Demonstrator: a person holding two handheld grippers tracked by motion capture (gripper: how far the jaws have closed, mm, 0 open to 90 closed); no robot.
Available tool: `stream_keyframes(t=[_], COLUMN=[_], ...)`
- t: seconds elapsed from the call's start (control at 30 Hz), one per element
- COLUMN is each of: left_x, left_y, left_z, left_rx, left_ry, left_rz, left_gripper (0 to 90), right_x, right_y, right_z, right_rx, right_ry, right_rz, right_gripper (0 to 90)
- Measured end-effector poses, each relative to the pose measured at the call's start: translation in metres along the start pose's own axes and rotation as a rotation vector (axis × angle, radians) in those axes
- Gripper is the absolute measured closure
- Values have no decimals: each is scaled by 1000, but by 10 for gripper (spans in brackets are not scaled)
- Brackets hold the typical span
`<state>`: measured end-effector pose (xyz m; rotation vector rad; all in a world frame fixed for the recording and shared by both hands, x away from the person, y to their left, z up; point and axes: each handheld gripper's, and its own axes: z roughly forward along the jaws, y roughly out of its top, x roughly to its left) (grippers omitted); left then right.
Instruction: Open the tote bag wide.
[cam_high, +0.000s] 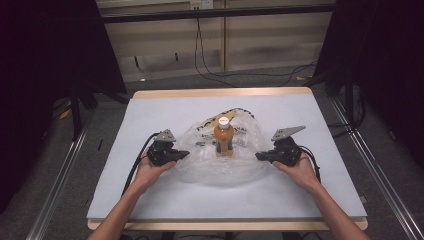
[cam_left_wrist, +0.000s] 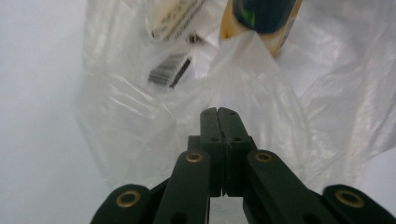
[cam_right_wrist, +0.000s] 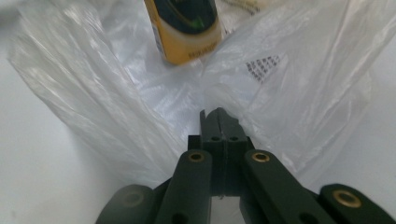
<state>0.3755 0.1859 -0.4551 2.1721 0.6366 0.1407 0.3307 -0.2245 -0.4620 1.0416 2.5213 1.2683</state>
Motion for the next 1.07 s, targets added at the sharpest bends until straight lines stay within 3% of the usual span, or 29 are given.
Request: stream_keyframes(t=[0.07, 0.13, 0.17, 0.2, 0.27, 0.3, 0.37, 0.4, 0.43, 0.53, 0.67, 0.87, 0.97, 1.0, 1.07], left_x=[-1, -3, -4, -4, -7, -8, -11, -13, -14, -20, -28, -34, -34, -35, -35], left_y=[0, 1, 1, 1, 0, -1, -2, -3, -3, -7, -20, -44, -47, -47, -47], left_z=[-7, -14, -18, -21, -26, -28, -32, -35, -37, -45, -57, -73, -78, -79, -78], left_rx=[-45, -116, -134, -151, -175, -188, -212, -218, -233, -249, -269, -313, -340, -332, -327], left_ry=[3, 9, 14, 24, 31, 42, 75, 88, 79, 103, 115, 150, 166, 190, 190], left_rz=[-6, -25, -29, -32, -15, -13, -13, -19, -22, -31, -44, -58, -76, -68, -56], left_gripper=[876, 793, 750, 711, 661, 621, 441, 363, 339, 205, 109, 52, 40, 37, 28], right_x=[4, 8, 10, 12, 14, 15, 17, 19, 22, 27, 34, 40, 39, 38, 36], right_y=[2, 2, 3, 3, 2, 2, 0, -1, -3, -7, -18, -42, -49, -50, -51], right_z=[-6, -13, -17, -21, -29, -32, -36, -39, -40, -46, -58, -75, -79, -80, -83], right_rx=[-36, -89, -119, -146, -194, -220, -249, -265, -281, -321, -382, -409, -420, -422, -439], right_ry=[-15, -19, -27, -53, -37, -46, -59, -87, -104, -137, -172, -208, -229, -231, -249], right_rz=[-1, -3, 1, 5, 8, 15, 19, 14, 15, 36, 43, 90, 117, 119, 131], right_gripper=[900, 881, 780, 740, 659, 571, 441, 345, 275, 99, 22, 25, 32, 41, 30])
